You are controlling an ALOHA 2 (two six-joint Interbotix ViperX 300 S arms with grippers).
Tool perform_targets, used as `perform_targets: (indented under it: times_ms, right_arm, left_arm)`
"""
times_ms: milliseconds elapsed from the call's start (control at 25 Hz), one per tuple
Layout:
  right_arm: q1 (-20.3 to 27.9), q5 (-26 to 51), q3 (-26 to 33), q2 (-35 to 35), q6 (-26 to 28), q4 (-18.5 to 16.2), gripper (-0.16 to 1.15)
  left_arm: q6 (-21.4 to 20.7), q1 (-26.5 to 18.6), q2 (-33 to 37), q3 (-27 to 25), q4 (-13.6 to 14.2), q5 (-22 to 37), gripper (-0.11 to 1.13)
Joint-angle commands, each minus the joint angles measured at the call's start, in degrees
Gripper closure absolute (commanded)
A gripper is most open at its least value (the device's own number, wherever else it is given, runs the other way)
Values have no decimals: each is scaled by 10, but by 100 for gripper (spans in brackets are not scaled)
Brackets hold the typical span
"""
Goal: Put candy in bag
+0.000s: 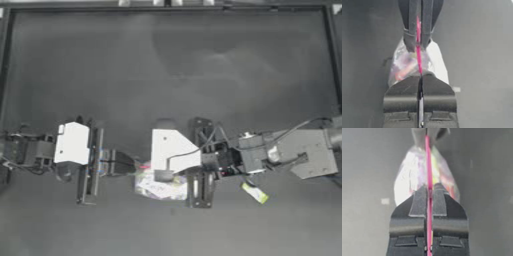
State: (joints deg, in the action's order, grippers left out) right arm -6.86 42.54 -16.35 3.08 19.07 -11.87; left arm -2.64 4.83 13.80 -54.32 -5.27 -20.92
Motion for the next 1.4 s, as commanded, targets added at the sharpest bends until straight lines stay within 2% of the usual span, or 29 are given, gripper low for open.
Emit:
perform_targets:
  times_ms: [40,1400]
  right_arm:
    - [-1,5,-18,-28,13,4,93]
    - [-42,-5,-211,-159,173,-1,93]
  left_arm:
    - [-1,3,13,3,1,-2,97]
    - [0,4,8,-4,0,-2,97]
